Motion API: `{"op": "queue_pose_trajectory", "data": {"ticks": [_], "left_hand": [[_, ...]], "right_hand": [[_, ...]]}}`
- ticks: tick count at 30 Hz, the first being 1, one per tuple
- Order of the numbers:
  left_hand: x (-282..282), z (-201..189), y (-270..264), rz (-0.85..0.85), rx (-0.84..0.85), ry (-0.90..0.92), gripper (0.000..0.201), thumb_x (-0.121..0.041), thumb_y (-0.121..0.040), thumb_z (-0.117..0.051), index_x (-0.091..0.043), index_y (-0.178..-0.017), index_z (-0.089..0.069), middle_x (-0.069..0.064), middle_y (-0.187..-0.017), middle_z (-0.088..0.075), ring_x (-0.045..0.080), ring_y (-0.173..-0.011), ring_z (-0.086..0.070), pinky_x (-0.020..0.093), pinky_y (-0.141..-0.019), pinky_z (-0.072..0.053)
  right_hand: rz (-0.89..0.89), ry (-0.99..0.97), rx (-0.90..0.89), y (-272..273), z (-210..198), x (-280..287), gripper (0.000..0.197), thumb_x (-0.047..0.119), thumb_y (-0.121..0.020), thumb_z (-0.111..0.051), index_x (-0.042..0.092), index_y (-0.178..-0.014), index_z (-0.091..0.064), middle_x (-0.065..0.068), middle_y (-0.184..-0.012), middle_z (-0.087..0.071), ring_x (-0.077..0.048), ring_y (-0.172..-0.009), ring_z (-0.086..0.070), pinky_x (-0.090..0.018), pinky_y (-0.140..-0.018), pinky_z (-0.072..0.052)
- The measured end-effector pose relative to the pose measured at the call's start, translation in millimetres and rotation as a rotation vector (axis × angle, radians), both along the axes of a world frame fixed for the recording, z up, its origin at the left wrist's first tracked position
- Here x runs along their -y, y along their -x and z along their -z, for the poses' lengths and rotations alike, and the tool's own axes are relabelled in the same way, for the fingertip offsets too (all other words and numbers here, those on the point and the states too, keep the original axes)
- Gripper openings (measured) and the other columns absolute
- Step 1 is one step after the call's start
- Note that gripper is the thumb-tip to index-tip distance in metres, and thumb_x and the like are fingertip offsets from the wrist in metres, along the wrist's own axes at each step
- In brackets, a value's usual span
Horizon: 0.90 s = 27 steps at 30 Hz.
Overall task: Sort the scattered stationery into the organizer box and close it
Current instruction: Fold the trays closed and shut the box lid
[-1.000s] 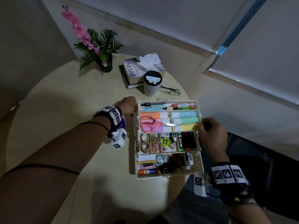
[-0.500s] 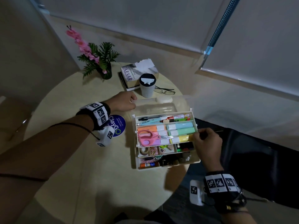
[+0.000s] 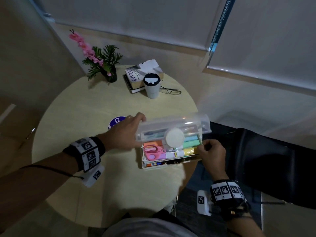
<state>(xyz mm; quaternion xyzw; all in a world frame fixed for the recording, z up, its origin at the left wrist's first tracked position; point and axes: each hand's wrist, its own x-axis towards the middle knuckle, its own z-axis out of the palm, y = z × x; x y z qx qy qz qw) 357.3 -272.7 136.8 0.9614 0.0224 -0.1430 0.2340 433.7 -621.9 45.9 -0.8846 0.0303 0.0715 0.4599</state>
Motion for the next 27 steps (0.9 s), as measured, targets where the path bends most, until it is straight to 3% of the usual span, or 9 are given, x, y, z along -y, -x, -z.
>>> {"op": "queue_pose_trajectory", "data": {"ticks": [3,6,9,11,13,15,19,22,27], "left_hand": [[16,13,24,0.050,0.077,-0.008,0.104,-0.059,-0.066,-0.089,-0.025,-0.147,-0.034,-0.003,-0.139,-0.052,0.018,-0.126,-0.047,0.032,-0.091,-0.050],[25,26,37,0.053,0.199,0.035,0.110,-0.059,-0.064,-0.090,-0.011,-0.149,-0.038,0.001,-0.139,-0.052,0.020,-0.128,-0.044,0.026,-0.100,-0.039],[29,40,46,0.131,0.296,-0.017,0.106,-0.056,-0.068,-0.090,-0.002,-0.146,-0.043,0.007,-0.137,-0.053,0.027,-0.130,-0.051,0.035,-0.110,-0.042],[30,48,50,0.181,0.327,-0.061,0.098,-0.050,-0.067,-0.090,-0.001,-0.140,-0.048,0.012,-0.141,-0.053,0.031,-0.135,-0.051,0.041,-0.117,-0.037],[32,52,52,0.198,0.339,-0.070,0.088,-0.048,-0.066,-0.091,-0.002,-0.131,-0.052,0.015,-0.145,-0.052,0.033,-0.139,-0.049,0.044,-0.118,-0.035],[34,55,54,0.208,0.349,-0.073,0.086,-0.048,-0.064,-0.092,-0.002,-0.125,-0.054,0.017,-0.145,-0.053,0.034,-0.140,-0.048,0.047,-0.117,-0.036],[35,56,56,0.188,0.344,-0.039,0.088,-0.048,-0.059,-0.095,-0.003,-0.124,-0.055,0.016,-0.148,-0.051,0.032,-0.140,-0.047,0.049,-0.116,-0.037],[33,54,56,0.191,0.331,-0.016,0.088,-0.051,-0.060,-0.094,-0.007,-0.125,-0.053,0.014,-0.149,-0.051,0.030,-0.140,-0.046,0.049,-0.115,-0.038],[34,62,60,0.138,0.339,0.056,0.084,-0.056,-0.055,-0.095,-0.015,-0.118,-0.055,0.005,-0.145,-0.051,0.024,-0.135,-0.049,0.044,-0.113,-0.032]], "right_hand": [[0.009,-0.014,-0.018,5,7,4,0.007,0.009,-0.084,-0.074,0.013,-0.081,-0.069,0.001,-0.078,-0.070,-0.020,-0.077,-0.069,-0.021,-0.062,-0.048],[0.018,-0.069,-0.045,5,11,8,0.009,0.016,-0.087,-0.077,0.012,-0.083,-0.070,0.001,-0.079,-0.073,-0.022,-0.080,-0.072,-0.030,-0.066,-0.055],[-0.019,-0.247,-0.090,4,9,18,0.015,0.026,-0.093,-0.079,0.012,-0.087,-0.076,-0.004,-0.081,-0.077,-0.023,-0.078,-0.074,-0.035,-0.065,-0.059],[0.009,-0.417,-0.180,3,9,24,0.028,0.029,-0.100,-0.071,0.007,-0.083,-0.075,-0.006,-0.077,-0.075,-0.018,-0.067,-0.068,-0.032,-0.060,-0.055],[0.106,-0.514,-0.264,0,10,27,0.042,0.034,-0.105,-0.061,0.006,-0.074,-0.067,-0.010,-0.071,-0.065,-0.021,-0.066,-0.058,-0.036,-0.069,-0.048],[0.172,-0.589,-0.341,-4,8,27,0.053,0.045,-0.108,-0.050,0.005,-0.083,-0.074,-0.015,-0.084,-0.075,-0.025,-0.076,-0.065,-0.039,-0.076,-0.051],[0.077,-0.552,-0.314,-5,6,25,0.063,0.064,-0.099,-0.057,0.005,-0.102,-0.079,-0.018,-0.100,-0.079,-0.032,-0.096,-0.075,-0.045,-0.090,-0.056],[0.080,-0.596,-0.310,-4,1,28,0.049,0.056,-0.100,-0.062,0.011,-0.100,-0.082,-0.015,-0.101,-0.080,-0.036,-0.101,-0.076,-0.048,-0.093,-0.058],[0.022,-0.615,-0.291,-1,-5,29,0.039,0.042,-0.101,-0.067,0.007,-0.102,-0.082,-0.017,-0.102,-0.080,-0.032,-0.099,-0.076,-0.045,-0.090,-0.060]]}}
